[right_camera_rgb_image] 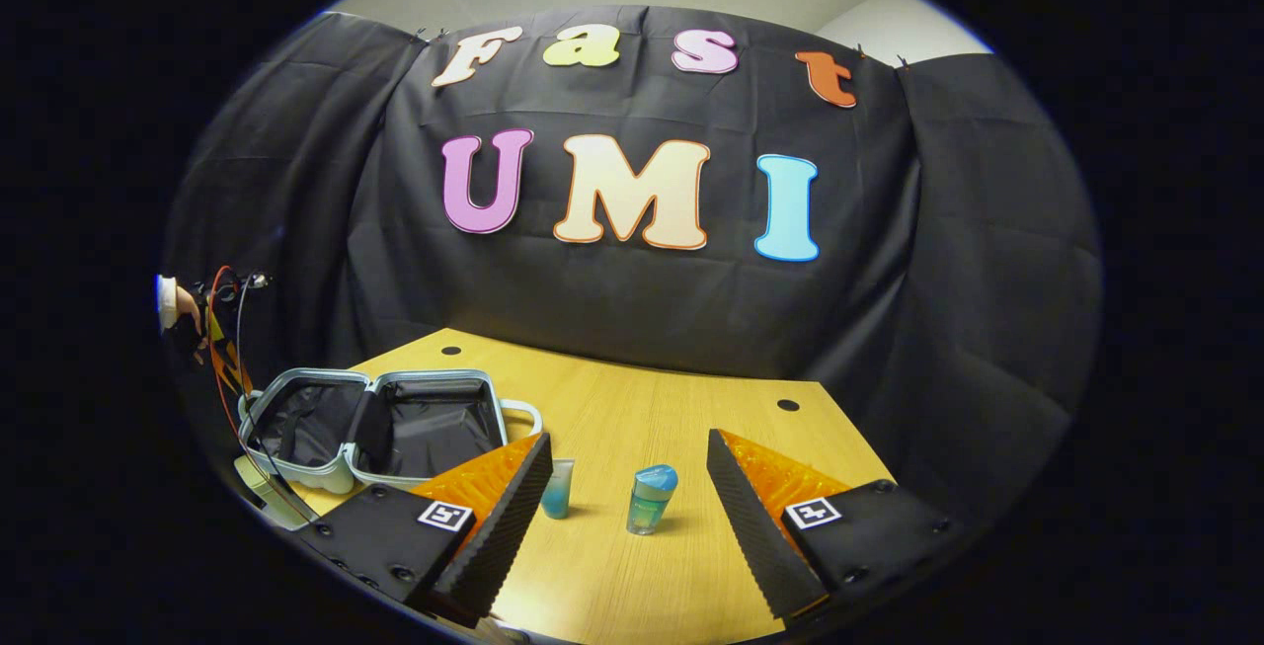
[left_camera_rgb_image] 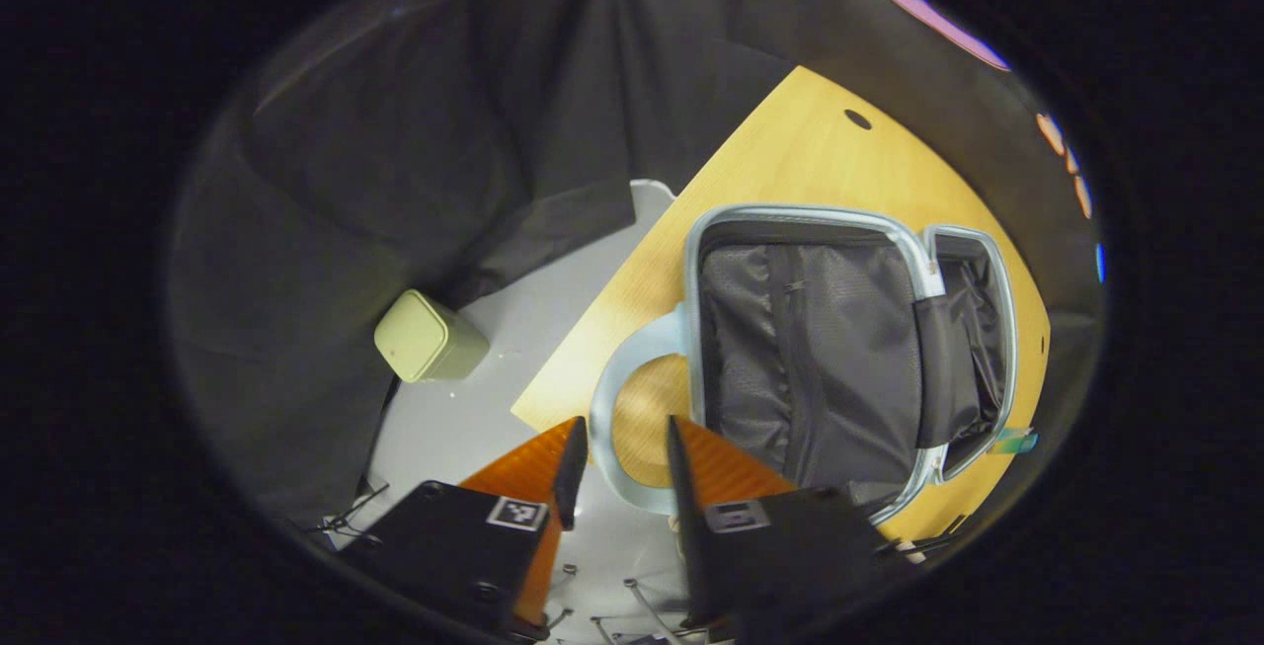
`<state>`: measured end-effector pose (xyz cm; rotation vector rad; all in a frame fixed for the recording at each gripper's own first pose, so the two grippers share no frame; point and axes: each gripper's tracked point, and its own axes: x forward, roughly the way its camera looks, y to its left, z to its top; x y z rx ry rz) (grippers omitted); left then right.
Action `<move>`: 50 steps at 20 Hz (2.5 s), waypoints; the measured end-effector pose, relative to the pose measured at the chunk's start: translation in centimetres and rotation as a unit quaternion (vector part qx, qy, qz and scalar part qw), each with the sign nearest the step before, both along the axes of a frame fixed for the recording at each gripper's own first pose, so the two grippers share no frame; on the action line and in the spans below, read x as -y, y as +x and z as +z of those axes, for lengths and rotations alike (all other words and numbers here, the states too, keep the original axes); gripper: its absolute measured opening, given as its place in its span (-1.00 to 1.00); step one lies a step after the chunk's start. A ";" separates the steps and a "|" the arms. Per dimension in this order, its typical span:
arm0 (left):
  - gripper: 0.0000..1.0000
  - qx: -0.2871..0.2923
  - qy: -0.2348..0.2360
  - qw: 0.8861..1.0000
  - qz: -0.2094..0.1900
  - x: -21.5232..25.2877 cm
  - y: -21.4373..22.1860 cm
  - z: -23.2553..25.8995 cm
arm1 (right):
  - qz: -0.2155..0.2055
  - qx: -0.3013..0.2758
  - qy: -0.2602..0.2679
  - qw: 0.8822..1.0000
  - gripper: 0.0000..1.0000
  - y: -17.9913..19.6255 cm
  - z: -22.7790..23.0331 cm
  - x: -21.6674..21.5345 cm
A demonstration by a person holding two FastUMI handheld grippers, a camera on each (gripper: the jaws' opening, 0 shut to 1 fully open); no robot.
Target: First open the suitcase, pack the skin care products into it, and then close the suitcase.
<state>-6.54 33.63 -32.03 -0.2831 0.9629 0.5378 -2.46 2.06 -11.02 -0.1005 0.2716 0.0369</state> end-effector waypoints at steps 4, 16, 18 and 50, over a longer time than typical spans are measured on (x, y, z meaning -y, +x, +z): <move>0.95 0.011 0.052 0.998 -0.031 3.1 0.5 3.9 | 0.007 -0.007 0.006 1.000 0.97 0.6 -1.0 0.2; 0.94 0.061 0.069 0.960 -0.266 28.4 3.8 8.0 | 0.004 -0.042 0.021 0.999 0.97 0.6 -3.5 4.7; 0.92 0.065 0.060 0.948 -0.304 33.2 4.6 6.8 | 0.002 -0.051 0.027 0.998 0.97 0.5 -4.2 5.3; 0.05 0.195 0.077 0.920 -0.332 53.0 21.2 -11.7 | 0.010 -0.145 0.042 0.989 0.98 0.5 -12.0 10.9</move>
